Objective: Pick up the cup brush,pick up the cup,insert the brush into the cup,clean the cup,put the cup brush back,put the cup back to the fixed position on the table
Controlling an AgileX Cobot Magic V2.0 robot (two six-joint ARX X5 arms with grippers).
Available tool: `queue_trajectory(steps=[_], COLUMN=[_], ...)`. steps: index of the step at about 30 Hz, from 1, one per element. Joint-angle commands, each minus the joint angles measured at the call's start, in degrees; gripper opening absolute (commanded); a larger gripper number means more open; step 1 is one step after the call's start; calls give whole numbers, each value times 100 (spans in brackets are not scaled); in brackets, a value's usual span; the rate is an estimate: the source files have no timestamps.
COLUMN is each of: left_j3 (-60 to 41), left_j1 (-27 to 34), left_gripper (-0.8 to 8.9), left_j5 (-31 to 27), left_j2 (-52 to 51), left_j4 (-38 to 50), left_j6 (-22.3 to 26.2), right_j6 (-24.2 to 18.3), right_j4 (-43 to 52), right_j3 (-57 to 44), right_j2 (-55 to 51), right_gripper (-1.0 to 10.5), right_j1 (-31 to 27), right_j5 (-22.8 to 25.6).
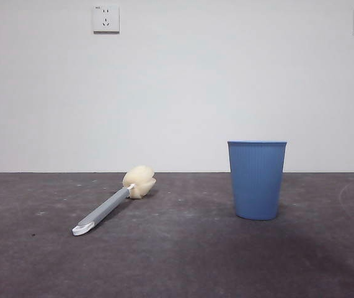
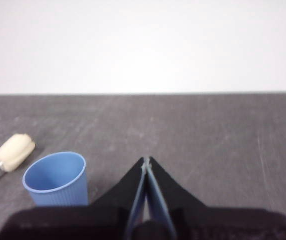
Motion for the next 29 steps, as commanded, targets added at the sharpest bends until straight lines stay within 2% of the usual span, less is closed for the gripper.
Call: queue_trajectory(steps=[1,4,10,14,29], left_j3=[-74,-74,-74,-74,-74], left_j1=[15,15,15,15,15], left_gripper=[-3,-3,-3,-3,-3], left_j5=[-4,-4,-4,-4,-4], left_j2=[-17,-17,-17,-17,-17], left_j4=[13,13,13,15,13], left_j6=[-50,-50,-50,-50,-50], right_j6=[173,481,820,809,898], right_j4=[452,481,400,-24,15], right_j3=[-754,-1237,-1801,-1836,-1836], right_j2=[-448,-782,-1110,-1239,-1095], right_gripper=[1,1,1,1,1], right_j1=[-20,-26,-22,-13,-20], right_j5=[13,15,2,-4,9])
